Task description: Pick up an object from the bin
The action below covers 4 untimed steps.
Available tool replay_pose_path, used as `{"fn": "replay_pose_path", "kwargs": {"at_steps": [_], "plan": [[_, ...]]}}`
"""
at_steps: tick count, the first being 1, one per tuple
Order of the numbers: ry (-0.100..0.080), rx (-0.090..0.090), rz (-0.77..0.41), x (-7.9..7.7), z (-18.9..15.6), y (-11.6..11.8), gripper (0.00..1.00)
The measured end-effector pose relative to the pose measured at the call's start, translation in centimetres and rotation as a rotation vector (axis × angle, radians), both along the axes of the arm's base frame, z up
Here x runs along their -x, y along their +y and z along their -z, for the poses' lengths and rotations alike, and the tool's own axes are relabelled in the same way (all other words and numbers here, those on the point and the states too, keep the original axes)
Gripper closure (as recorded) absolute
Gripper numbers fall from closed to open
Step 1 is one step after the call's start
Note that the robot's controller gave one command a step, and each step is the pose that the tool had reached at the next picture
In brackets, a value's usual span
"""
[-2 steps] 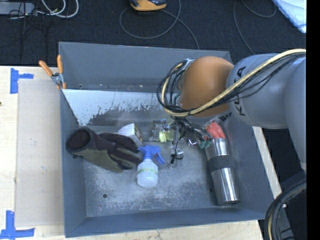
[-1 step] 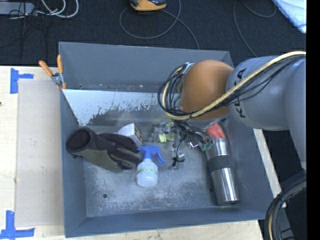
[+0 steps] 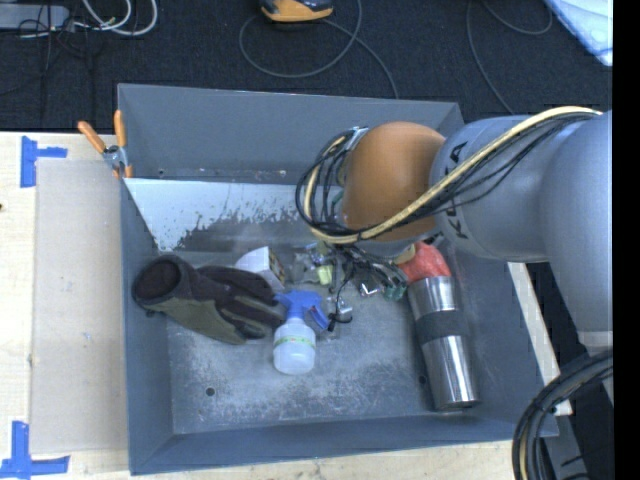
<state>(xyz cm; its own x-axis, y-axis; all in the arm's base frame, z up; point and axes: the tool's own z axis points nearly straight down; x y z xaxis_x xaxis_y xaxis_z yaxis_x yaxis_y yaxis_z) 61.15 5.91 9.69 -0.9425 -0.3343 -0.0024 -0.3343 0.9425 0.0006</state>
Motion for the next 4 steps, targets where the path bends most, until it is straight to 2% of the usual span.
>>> {"fn": "replay_pose_path", "kwargs": {"at_steps": [1,2,3,4], "plan": [[0.002,0.000,-0.093,0.2,1.5,1.9,0.00],[0.002,0.000,-0.154,0.5,2.0,2.5,0.00],[0.002,-0.001,-0.163,0.6,2.2,2.4,0.00],[0.004,0.001,-0.031,2.1,2.6,4.2,0.00]]}}
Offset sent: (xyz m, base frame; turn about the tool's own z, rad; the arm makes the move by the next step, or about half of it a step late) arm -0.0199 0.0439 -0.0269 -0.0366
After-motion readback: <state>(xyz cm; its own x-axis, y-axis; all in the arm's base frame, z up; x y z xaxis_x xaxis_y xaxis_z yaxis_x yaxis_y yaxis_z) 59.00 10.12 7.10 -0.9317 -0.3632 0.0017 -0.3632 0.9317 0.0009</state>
